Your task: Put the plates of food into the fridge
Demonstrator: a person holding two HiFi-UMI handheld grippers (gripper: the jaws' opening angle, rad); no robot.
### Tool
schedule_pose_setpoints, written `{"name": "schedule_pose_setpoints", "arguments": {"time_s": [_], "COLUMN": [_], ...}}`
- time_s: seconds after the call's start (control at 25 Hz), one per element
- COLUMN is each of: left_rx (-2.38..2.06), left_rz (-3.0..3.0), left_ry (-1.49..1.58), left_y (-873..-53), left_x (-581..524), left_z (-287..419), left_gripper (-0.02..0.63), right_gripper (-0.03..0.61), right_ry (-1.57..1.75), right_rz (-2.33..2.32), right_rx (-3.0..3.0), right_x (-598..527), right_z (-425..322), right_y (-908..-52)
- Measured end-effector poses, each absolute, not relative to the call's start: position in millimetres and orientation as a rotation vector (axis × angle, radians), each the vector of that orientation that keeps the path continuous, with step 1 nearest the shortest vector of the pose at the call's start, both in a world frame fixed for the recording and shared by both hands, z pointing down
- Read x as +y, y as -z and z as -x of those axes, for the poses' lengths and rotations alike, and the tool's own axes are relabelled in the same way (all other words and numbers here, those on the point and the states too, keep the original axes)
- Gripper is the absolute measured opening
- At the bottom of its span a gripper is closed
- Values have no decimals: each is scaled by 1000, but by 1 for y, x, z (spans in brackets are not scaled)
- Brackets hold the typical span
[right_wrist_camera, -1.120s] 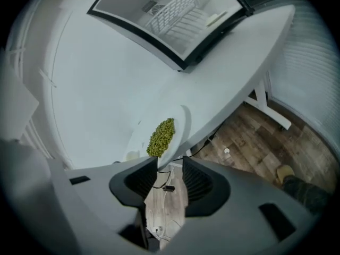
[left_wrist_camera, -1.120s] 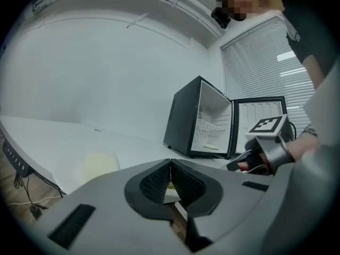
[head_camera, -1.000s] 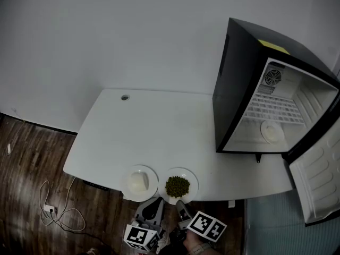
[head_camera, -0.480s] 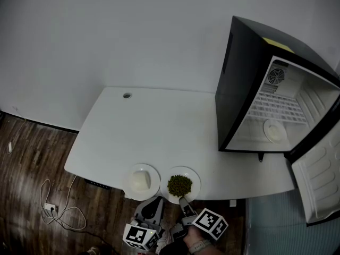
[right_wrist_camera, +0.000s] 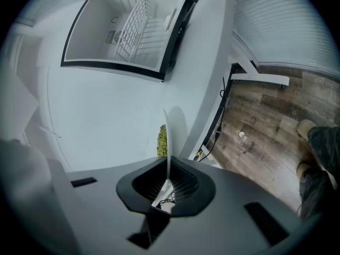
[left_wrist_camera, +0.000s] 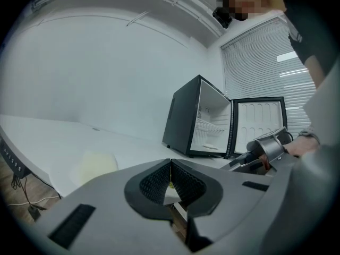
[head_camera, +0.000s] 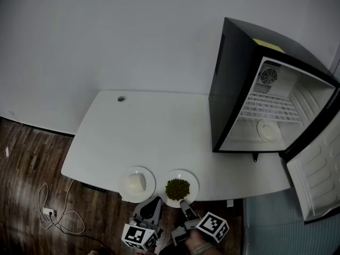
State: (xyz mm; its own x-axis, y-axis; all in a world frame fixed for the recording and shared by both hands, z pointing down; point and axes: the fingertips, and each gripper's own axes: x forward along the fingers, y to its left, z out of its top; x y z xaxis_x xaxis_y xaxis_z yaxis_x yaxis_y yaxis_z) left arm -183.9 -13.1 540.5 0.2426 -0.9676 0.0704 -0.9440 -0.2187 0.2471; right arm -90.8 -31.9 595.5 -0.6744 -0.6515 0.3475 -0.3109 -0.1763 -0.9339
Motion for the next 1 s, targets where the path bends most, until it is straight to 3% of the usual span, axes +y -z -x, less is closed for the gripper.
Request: {"name": "schedule_pose_setpoints", "arguments": {"time_s": [1.0], "left_rx": [-1449], "left_rz": [-2536], "left_ry": [231], "left_y": [-478], "left_x": [-119], "left_z": [79], "left_gripper": [9], "right_gripper": [15], "right_ry": [1720], "right_rz": [1246], "right_rx": [1628], "right_x": [-103], "right_z": [-62], "right_y": [-528]}}
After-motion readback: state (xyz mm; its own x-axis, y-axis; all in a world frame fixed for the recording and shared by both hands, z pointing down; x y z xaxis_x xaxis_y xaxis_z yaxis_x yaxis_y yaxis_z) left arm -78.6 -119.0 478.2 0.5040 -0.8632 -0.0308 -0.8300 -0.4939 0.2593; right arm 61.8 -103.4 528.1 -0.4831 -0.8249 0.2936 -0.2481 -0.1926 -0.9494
